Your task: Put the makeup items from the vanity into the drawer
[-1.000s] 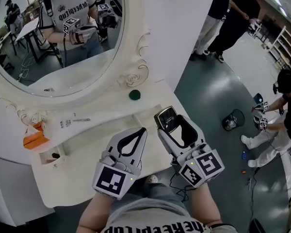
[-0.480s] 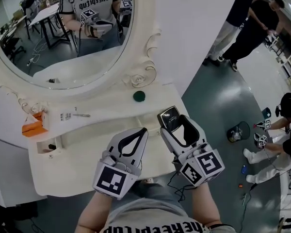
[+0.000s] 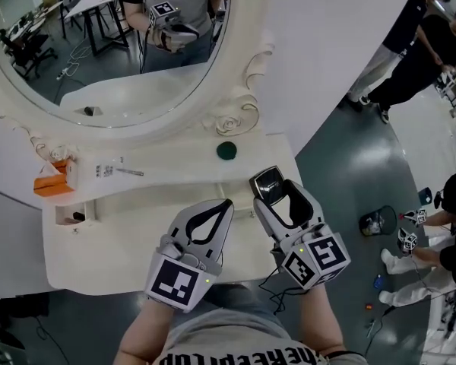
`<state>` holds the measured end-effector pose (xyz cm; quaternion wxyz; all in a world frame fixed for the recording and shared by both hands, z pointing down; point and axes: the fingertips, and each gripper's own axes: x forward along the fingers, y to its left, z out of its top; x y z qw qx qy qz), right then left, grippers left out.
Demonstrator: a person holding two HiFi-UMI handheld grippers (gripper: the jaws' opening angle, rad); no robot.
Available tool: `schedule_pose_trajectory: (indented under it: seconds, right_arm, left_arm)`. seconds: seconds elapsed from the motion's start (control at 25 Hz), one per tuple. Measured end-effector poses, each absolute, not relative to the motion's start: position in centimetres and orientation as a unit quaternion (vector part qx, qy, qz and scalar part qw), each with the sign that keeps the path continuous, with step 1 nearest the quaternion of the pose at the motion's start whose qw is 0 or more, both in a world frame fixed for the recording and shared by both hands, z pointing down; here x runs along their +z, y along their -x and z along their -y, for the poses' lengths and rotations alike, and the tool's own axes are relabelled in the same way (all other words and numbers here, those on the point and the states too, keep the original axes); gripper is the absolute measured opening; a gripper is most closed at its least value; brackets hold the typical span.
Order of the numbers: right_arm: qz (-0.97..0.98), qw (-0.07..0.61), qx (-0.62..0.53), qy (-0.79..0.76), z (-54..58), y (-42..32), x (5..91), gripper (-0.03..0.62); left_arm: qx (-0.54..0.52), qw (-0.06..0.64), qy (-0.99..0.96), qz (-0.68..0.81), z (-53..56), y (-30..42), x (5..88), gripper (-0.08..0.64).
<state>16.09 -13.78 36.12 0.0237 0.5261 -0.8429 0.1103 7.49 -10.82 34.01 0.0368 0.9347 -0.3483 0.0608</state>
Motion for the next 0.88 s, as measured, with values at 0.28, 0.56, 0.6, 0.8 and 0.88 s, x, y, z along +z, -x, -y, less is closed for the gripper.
schedule_pose_trajectory:
  seconds: [0.28, 0.56, 0.6, 0.8, 0.88]
  right_arm:
    - [0.848, 0.044, 0.128, -0.513, 15.0, -16.4, 38.2, 0.334]
    - [0.847, 0.062, 0.144, -0.508, 15.7, -16.7, 40.5, 0.333]
    - [0.847, 0.065, 0.147, -0.507, 15.8, -16.7, 40.8, 0.333]
    - [0.845, 0.078, 0.157, -0.505, 15.8, -16.4, 42.3, 0.334]
    - [0.844, 0.083, 0.162, -0.504, 15.8, -16.3, 42.9, 0.333]
  left_arm:
    - [0.067, 0.056, -0.927, 0.365, 11.7, -7.7, 35.1, 0.014]
    - [0.074, 0.068, -0.924, 0.368, 12.3, -8.1, 36.2, 0.014]
    - [0.074, 0.070, -0.924, 0.368, 12.4, -8.1, 36.4, 0.014]
    - [0.077, 0.077, -0.924, 0.368, 12.5, -8.1, 37.0, 0.014]
    - [0.078, 0.079, -0.923, 0.368, 12.5, -8.0, 37.1, 0.014]
